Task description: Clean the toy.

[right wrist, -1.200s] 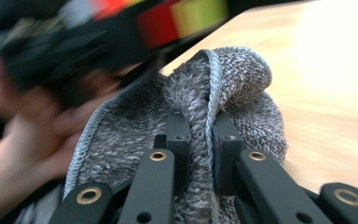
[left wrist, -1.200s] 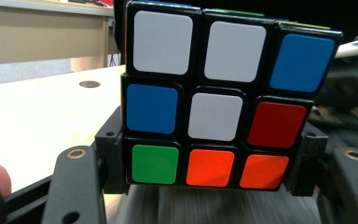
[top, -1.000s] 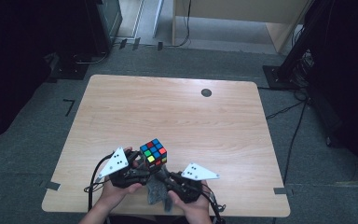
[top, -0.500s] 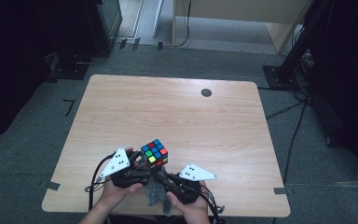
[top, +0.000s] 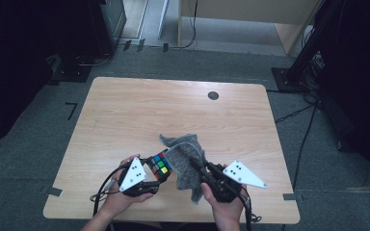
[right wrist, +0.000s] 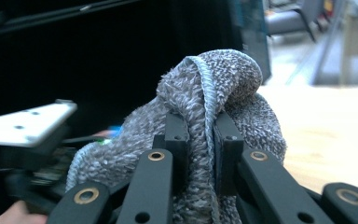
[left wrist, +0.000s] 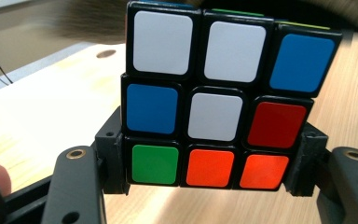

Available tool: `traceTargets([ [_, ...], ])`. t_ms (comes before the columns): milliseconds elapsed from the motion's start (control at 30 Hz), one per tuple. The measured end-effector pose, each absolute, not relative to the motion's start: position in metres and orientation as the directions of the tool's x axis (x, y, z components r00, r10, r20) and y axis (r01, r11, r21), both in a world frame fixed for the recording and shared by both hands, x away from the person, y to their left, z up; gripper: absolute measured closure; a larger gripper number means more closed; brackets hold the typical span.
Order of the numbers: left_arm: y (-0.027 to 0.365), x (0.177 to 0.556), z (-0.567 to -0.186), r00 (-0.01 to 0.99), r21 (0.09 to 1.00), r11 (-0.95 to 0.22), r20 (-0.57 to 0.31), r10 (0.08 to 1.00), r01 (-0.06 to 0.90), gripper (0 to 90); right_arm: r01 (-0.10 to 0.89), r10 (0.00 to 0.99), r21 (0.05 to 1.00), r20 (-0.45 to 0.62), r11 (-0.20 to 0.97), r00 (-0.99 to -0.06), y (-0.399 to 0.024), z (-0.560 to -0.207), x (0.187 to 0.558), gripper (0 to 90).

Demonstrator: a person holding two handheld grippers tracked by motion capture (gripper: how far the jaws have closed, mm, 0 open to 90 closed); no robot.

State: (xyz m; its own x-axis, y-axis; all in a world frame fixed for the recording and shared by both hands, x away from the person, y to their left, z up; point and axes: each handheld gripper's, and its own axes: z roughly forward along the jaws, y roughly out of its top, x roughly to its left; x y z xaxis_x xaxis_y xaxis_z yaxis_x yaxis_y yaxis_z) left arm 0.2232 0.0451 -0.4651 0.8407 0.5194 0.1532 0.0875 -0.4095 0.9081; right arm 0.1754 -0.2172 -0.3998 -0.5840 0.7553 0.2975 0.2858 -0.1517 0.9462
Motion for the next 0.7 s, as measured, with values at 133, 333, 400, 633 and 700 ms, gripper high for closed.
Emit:
traceTargets([
  [133,0.029,0.211,-0.469,0.834,0.875,-0.483,0.257,0.488,0.012,33.6,0.32,0.697,0.946,0.264,-0.053,-0.666,-0.188,-0.404,0.169,80.3],
  [333,0.035,0.209,-0.464,0.831,0.886,-0.463,0.261,0.492,-0.005,33.6,0.334,0.764,0.942,0.197,0.025,-0.615,-0.189,-0.42,0.18,80.4],
  [400,0.039,0.212,-0.462,0.833,0.901,-0.434,0.236,0.501,0.006,33.7,0.36,0.815,0.933,0.186,0.029,-0.549,-0.2,-0.423,0.186,80.5],
  [633,0.043,0.217,-0.464,0.826,0.894,-0.447,0.236,0.512,0.022,33.6,0.345,0.808,0.938,0.23,-0.035,-0.542,-0.21,-0.415,0.184,79.5],
  [700,0.041,0.215,-0.465,0.828,0.89,-0.456,0.25,0.502,0.008,33.7,0.326,0.761,0.945,0.23,-0.026,-0.606,-0.197,-0.409,0.176,79.3],
])
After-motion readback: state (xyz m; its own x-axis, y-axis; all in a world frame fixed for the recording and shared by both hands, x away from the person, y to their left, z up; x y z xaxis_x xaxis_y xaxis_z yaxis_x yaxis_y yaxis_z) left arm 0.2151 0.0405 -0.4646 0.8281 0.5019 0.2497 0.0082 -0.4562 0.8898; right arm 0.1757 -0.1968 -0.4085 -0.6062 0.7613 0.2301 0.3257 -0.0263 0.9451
